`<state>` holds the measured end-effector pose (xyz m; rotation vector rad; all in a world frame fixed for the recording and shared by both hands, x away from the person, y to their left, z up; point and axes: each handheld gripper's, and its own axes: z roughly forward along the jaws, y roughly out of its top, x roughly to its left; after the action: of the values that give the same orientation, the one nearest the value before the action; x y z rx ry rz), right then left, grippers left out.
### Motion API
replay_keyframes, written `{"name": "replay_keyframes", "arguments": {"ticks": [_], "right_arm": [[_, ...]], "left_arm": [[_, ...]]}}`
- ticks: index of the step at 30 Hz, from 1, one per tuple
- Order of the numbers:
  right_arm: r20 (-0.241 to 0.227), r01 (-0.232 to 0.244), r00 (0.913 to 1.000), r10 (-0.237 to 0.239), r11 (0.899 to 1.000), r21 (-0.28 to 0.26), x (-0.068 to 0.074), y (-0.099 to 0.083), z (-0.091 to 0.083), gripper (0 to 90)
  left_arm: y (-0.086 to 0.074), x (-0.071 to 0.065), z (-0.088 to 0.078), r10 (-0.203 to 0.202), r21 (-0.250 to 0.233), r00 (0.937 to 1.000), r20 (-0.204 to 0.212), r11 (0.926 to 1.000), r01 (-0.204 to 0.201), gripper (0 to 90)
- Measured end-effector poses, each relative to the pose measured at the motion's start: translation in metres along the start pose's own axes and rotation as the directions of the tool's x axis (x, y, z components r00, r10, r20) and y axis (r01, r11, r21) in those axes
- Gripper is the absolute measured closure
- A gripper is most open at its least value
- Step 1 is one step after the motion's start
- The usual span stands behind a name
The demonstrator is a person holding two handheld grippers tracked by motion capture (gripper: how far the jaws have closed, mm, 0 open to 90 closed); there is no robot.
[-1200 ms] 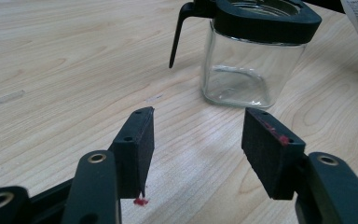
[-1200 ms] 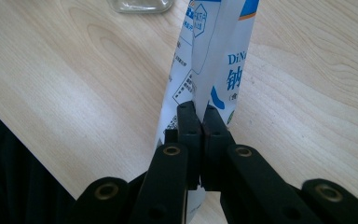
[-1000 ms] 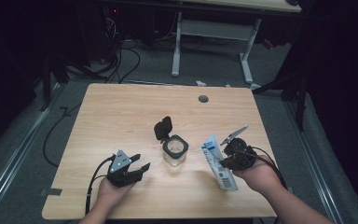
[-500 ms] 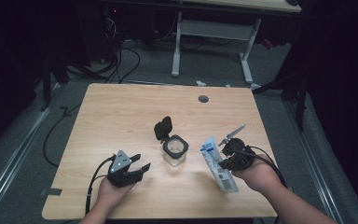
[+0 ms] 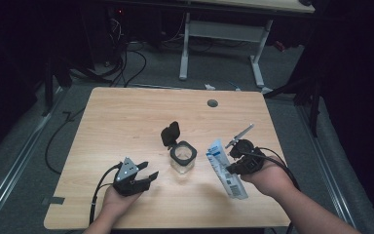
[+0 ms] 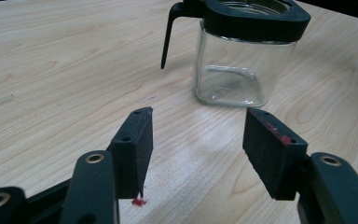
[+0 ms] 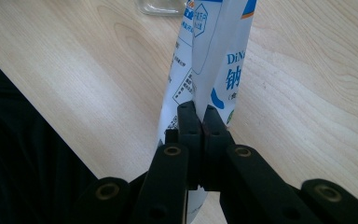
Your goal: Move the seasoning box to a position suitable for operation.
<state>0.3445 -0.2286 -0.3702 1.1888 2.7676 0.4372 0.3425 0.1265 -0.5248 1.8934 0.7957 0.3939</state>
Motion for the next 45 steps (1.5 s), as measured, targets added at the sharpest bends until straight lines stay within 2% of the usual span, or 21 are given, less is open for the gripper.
{"name": "replay_keyframes", "arguments": {"ticks": [5, 15, 24, 29, 34, 35, 36, 37, 40, 43, 45], "right_arm": [[-0.014, 0.001, 0.9999, 0.0, 1.0, 0.009, 0.002, 0.007, 0.0, 89.8], [-0.014, 0.044, 0.9989, -0.044, 0.998, 0.04, 0.005, 0.032, 0.0, 89.8], [-0.011, 0.075, 0.9972, -0.074, 0.996, 0.047, 0.01, 0.049, 0.004, 89.8], [-0.021, 0.089, 0.9959, -0.088, 0.995, 0.041, 0.015, 0.057, 0.004, 89.8], [-0.024, 0.098, 0.995, -0.097, 0.994, 0.041, 0.019, 0.063, 0.005, 89.8], [-0.022, 0.103, 0.9945, -0.102, 0.994, 0.04, 0.019, 0.064, 0.006, 89.8], [-0.027, 0.103, 0.9944, -0.102, 0.994, 0.042, 0.02, 0.065, 0.007, 89.8], [-0.027, 0.103, 0.9944, -0.102, 0.994, 0.042, 0.02, 0.065, 0.007, 89.8], [-0.028, 0.108, 0.9939, -0.107, 0.993, 0.045, 0.022, 0.067, 0.008, 89.8], [-0.034, 0.11, 0.9935, -0.108, 0.993, 0.037, 0.023, 0.068, 0.008, 89.8], [-0.037, 0.11, 0.9933, -0.109, 0.993, 0.035, 0.024, 0.068, 0.008, 89.8]], "left_arm": [[0.0, 0.0, 0.0, 0.001, -0.001, 1.0, 0.003, 1.0, -0.001, 43.1], [0.0, -0.002, 0.0, 0.01, -0.008, 0.9999, 0.009, 0.9999, -0.01, 42.9], [0.001, -0.01, 0.003, 0.029, -0.013, 0.9985, 0.046, 0.9995, -0.029, 41.6], [0.003, -0.024, 0.008, 0.053, -0.022, 0.9954, 0.081, 0.9985, -0.051, 41.0], [0.007, -0.047, 0.018, 0.051, -0.041, 0.9864, 0.157, 0.9982, -0.045, 39.1], [0.009, -0.053, 0.021, 0.073, -0.037, 0.9839, 0.163, 0.997, -0.068, 38.7], [0.01, -0.065, 0.028, 0.1, -0.035, 0.9796, 0.174, 0.9948, -0.096, 37.7], [0.01, -0.065, 0.028, 0.1, -0.035, 0.9796, 0.174, 0.9948, -0.096, 37.2], [0.013, -0.08, 0.037, 0.12, -0.042, 0.9741, 0.192, 0.9926, -0.114, 36.4], [0.016, -0.089, 0.044, 0.135, -0.042, 0.9683, 0.21, 0.9908, -0.129, 35.3], [0.017, -0.094, 0.049, 0.142, -0.045, 0.9667, 0.213, 0.9898, -0.135, 35.0]]}}
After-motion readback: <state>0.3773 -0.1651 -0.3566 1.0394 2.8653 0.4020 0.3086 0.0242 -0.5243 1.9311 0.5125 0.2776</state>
